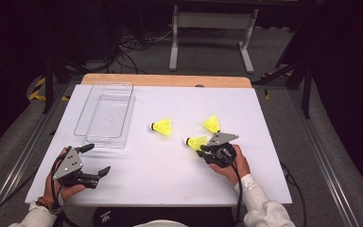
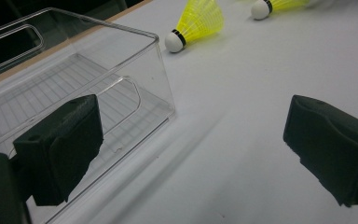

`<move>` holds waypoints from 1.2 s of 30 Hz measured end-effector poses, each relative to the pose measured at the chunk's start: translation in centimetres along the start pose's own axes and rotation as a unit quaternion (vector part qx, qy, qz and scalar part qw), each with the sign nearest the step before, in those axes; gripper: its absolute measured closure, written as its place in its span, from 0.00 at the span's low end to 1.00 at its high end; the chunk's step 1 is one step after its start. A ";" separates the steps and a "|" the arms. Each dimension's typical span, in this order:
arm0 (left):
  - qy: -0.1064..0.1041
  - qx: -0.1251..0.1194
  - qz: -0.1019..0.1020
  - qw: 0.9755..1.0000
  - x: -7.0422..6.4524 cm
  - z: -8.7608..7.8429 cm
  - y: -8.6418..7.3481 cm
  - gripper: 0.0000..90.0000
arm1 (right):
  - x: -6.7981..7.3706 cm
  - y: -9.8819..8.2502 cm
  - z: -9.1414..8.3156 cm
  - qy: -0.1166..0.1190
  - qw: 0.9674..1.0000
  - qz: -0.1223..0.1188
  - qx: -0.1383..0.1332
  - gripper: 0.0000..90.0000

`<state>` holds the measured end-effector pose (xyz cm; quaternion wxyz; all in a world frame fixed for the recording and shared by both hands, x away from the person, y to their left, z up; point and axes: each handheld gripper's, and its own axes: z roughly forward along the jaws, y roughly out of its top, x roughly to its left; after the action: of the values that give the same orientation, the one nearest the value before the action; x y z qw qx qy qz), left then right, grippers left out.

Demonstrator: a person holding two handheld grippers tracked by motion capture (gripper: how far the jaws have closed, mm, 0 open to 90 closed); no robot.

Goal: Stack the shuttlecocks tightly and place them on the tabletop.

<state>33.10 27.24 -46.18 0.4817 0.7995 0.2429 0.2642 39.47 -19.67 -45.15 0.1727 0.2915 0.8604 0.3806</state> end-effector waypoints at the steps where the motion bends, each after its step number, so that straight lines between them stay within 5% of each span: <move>1: -0.001 0.000 0.000 1.000 0.0 0.0 0.0 0.06 | 0.0 0.0 0.0 -0.002 1.000 -0.003 0.001 0.86; 8: -0.002 -0.001 0.000 1.000 0.0 0.0 0.0 0.06 | 0.5 0.3 0.0 -0.012 1.000 -0.021 -0.001 1.00; 18: -0.005 -0.004 -0.003 1.000 0.4 0.0 -0.1 0.06 | 0.9 0.5 0.1 -0.022 0.999 -0.037 -0.017 1.00; 36: -0.011 -0.006 -0.004 1.000 0.1 0.2 -0.1 0.06 | 0.7 0.8 -0.1 -0.024 0.998 -0.029 -0.050 1.00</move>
<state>33.28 27.23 -46.28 0.4896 0.7986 0.2394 0.2552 39.15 -18.82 -44.49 0.2190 0.2662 0.8440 0.4109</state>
